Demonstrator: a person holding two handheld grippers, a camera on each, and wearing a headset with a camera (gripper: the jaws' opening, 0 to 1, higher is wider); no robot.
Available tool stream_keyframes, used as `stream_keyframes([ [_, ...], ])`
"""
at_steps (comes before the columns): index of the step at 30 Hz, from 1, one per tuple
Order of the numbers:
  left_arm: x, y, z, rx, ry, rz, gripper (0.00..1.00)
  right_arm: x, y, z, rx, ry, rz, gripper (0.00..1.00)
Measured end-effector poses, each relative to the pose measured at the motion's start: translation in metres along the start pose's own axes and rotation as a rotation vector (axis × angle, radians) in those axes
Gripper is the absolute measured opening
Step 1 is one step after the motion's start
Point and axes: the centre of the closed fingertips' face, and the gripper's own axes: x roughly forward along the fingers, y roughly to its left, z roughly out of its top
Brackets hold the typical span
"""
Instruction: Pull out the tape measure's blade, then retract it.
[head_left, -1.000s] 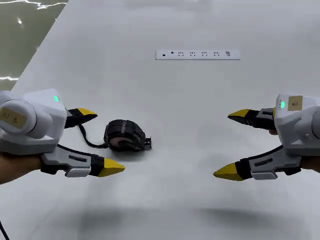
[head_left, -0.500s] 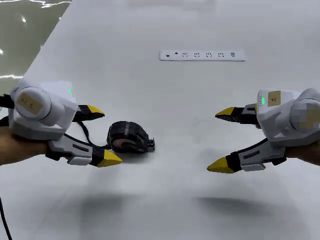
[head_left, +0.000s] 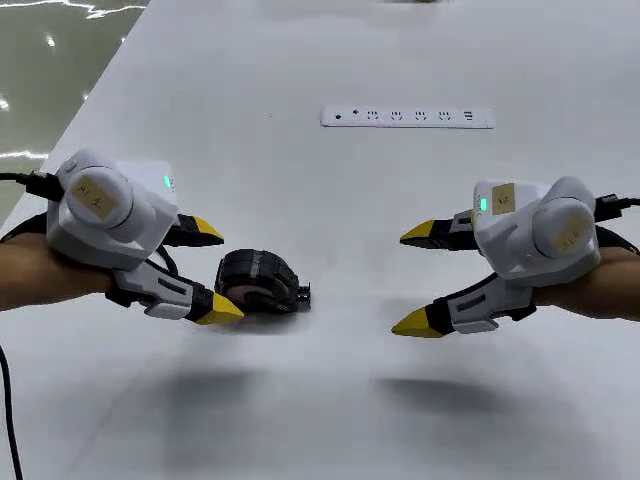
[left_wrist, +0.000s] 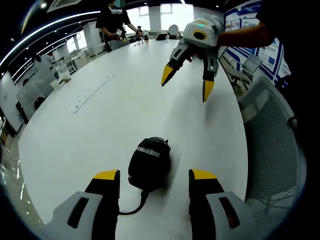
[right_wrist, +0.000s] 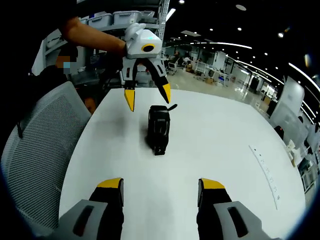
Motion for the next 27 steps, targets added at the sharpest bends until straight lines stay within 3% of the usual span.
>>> stream_keyframes([
  [10,0.010,0.006,-0.008,0.037,0.061,-0.043,0.44,0.021,-0.001,0.004,-0.059,0.021,0.036,0.48],
  [27,0.021,0.010,-0.013,0.087,0.129,-0.107,0.35,0.059,-0.005,0.017,-0.084,0.023,0.104,0.35],
])
